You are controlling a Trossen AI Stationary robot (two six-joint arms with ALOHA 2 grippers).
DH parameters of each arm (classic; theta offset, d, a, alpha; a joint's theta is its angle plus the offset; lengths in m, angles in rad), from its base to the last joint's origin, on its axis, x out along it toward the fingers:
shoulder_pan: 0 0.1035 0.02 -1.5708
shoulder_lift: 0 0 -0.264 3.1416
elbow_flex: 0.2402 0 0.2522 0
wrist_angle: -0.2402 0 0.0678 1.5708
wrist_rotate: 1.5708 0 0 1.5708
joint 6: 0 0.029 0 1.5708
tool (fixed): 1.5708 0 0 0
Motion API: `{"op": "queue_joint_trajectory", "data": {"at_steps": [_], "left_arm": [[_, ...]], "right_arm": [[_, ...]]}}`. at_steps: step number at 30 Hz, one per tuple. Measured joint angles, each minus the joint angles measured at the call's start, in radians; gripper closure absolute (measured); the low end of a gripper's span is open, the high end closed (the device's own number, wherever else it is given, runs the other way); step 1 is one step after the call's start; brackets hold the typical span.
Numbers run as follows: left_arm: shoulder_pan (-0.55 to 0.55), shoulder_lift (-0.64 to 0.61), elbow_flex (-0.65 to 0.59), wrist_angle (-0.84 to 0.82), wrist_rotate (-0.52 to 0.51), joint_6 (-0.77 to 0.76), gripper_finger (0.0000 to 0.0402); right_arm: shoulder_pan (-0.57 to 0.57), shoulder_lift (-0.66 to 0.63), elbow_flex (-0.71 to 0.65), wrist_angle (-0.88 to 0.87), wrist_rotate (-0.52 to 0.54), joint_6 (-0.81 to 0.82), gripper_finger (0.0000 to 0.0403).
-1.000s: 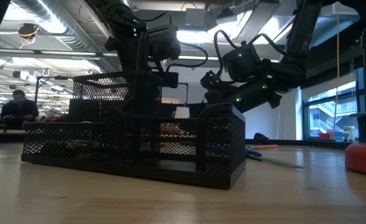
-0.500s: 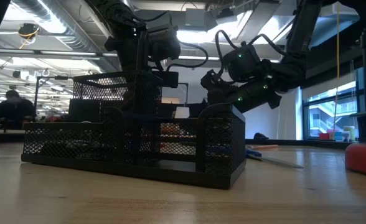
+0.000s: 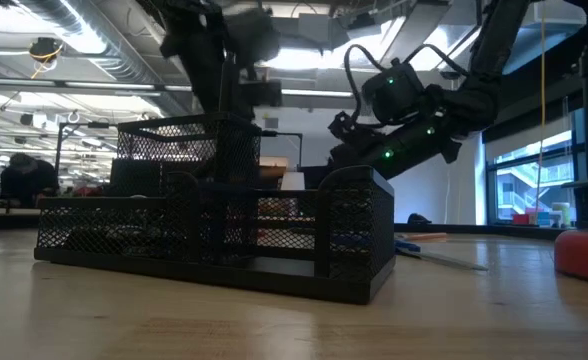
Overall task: Pick and place office supplies into organizer
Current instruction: Put the left orange pencil into the desk organizer
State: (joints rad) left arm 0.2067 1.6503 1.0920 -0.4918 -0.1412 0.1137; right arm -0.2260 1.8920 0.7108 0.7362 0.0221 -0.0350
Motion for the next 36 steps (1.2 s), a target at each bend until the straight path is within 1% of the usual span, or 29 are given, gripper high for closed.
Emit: {"op": "queue_joint_trajectory", "data": {"at_steps": [3, 5, 10, 14, 17, 20, 22, 25, 27, 31, 36], "left_arm": [[0.013, -0.072, -0.016, 0.039, 0.001, -0.002, 0.0386], [0.020, -0.128, -0.046, 0.110, 0.014, -0.019, 0.0386], [0.035, -0.277, -0.128, 0.288, 0.148, -0.048, 0.0386], [0.024, -0.388, -0.206, 0.404, 0.241, -0.094, 0.0386], [0.000, -0.446, -0.286, 0.550, 0.359, -0.122, 0.0386], [-0.038, -0.474, -0.387, 0.781, 0.475, -0.138, 0.0386], [-0.066, -0.477, -0.461, 0.947, 0.526, -0.144, 0.0386], [-0.108, -0.477, -0.556, 1.136, 0.540, -0.175, 0.0386], [-0.134, -0.477, -0.601, 1.209, 0.540, -0.192, 0.0386], [-0.192, -0.477, -0.649, 1.299, 0.531, -0.199, 0.0386], [-0.264, -0.464, -0.650, 1.347, 0.522, -0.181, 0.0386]], "right_arm": [[0.000, -0.015, -0.014, 0.001, 0.000, 0.001, 0.0179], [0.000, -0.015, -0.018, -0.011, 0.000, 0.003, 0.0178], [-0.001, -0.014, -0.018, -0.041, 0.002, 0.000, 0.0178], [-0.001, -0.014, -0.018, -0.050, 0.002, -0.006, 0.0178], [-0.002, -0.014, -0.018, -0.049, 0.003, -0.018, 0.0178], [-0.002, -0.013, -0.018, -0.053, 0.003, -0.019, 0.0178], [-0.002, -0.013, -0.018, -0.053, 0.003, -0.019, 0.0178], [-0.002, -0.013, -0.018, -0.052, 0.003, -0.013, 0.0178], [-0.002, -0.013, -0.018, -0.050, 0.003, -0.001, 0.0178], [-0.003, -0.013, -0.018, -0.046, 0.003, 0.002, 0.0178], [-0.003, -0.013, -0.018, -0.033, 0.003, 0.006, 0.0178]]}}
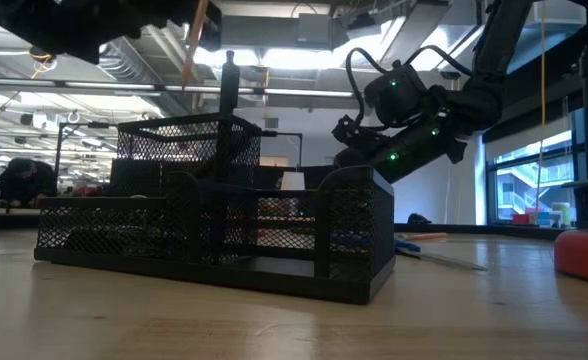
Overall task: Pick and place office supplies into organizer
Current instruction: Put the left orange pencil into the desk organizer
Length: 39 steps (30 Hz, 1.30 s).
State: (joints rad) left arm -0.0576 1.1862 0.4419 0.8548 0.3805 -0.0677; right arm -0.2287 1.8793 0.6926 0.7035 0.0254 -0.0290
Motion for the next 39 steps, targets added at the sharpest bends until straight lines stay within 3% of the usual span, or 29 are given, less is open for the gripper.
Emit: {"op": "queue_joint_trajectory", "data": {"at_steps": [8, 30, 39], "left_arm": [[-0.064, 0.106, 0.000, 0.010, -0.154, -0.004, 0.0386], [-0.119, 0.360, 0.000, 0.054, -0.179, -0.133, 0.0385], [-0.118, 0.383, 0.001, 0.013, -0.179, -0.158, 0.0384]], "right_arm": [[0.000, 0.000, 0.000, 0.012, 0.000, 0.025, 0.0178], [0.000, 0.000, 0.000, 0.011, 0.000, 0.026, 0.0178], [0.000, 0.000, 0.000, 0.010, 0.000, 0.025, 0.0178]]}}
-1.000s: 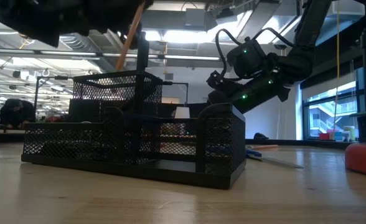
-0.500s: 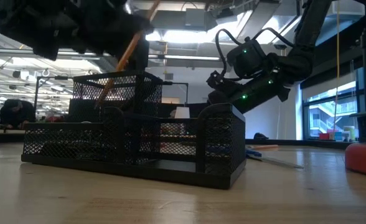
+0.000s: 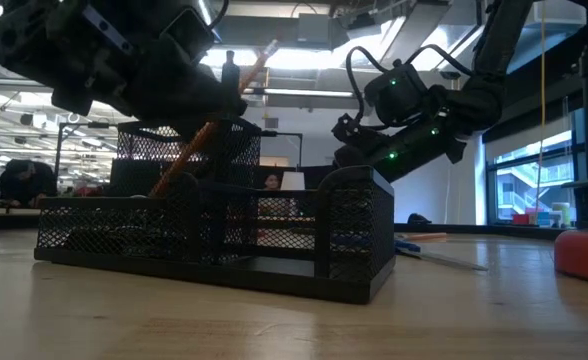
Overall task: Pick and place office supplies into organizer
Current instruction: Put the left orange pencil into the desk organizer
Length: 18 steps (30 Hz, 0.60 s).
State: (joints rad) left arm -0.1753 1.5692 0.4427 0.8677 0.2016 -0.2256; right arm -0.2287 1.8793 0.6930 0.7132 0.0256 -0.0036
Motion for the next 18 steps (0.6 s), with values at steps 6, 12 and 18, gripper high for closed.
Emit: {"op": "queue_joint_trajectory", "data": {"at_steps": [6, 12, 18], "left_arm": [[0.000, 0.000, 0.002, -0.005, -0.001, -0.023, 0.0365], [0.000, 0.000, 0.002, -0.007, -0.001, -0.023, 0.0337], [0.000, -0.007, 0.001, -0.008, 0.000, -0.023, 0.0319]], "right_arm": [[0.000, 0.000, 0.000, 0.000, 0.000, -0.001, 0.0178], [0.000, 0.000, 0.000, 0.000, 0.000, -0.001, 0.0178], [0.000, 0.000, 0.000, 0.000, 0.000, -0.001, 0.0178]]}}
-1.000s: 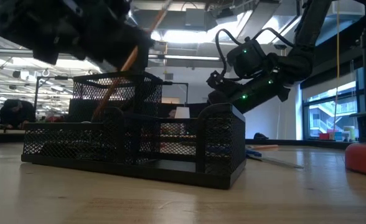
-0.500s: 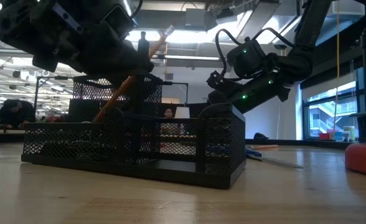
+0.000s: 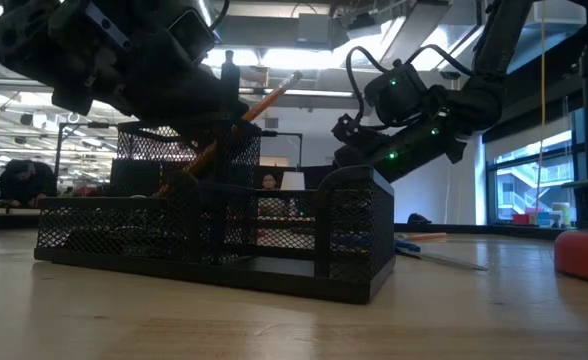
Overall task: Pick and place office supplies into organizer
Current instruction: Put the left orange pencil into the desk organizer, then put the red eraser into the desk organizer
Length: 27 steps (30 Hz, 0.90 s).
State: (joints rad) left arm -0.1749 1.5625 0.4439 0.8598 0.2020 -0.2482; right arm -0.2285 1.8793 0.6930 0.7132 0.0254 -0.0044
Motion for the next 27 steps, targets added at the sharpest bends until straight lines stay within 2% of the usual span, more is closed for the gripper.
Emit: {"op": "queue_joint_trajectory", "data": {"at_steps": [8, 14, 17, 23, 27], "left_arm": [[0.013, -0.119, -0.002, -0.032, 0.004, 0.048, 0.0306], [0.073, -0.226, -0.001, -0.223, 0.008, 0.051, 0.0303], [0.120, -0.269, 0.026, -0.373, 0.009, 0.070, 0.0294], [0.201, -0.277, 0.196, -0.778, -0.002, 0.288, 0.0264], [0.263, -0.242, 0.352, -1.078, -0.089, 0.403, 0.0249]], "right_arm": [[0.000, 0.000, 0.000, -0.001, 0.000, 0.000, 0.0178], [0.000, 0.000, 0.000, -0.001, 0.000, 0.000, 0.0178], [0.000, 0.000, 0.000, -0.001, 0.000, 0.000, 0.0178], [0.000, 0.000, 0.000, -0.002, 0.000, 0.000, 0.0178], [0.000, 0.000, 0.000, -0.006, 0.000, -0.003, 0.0178]]}}
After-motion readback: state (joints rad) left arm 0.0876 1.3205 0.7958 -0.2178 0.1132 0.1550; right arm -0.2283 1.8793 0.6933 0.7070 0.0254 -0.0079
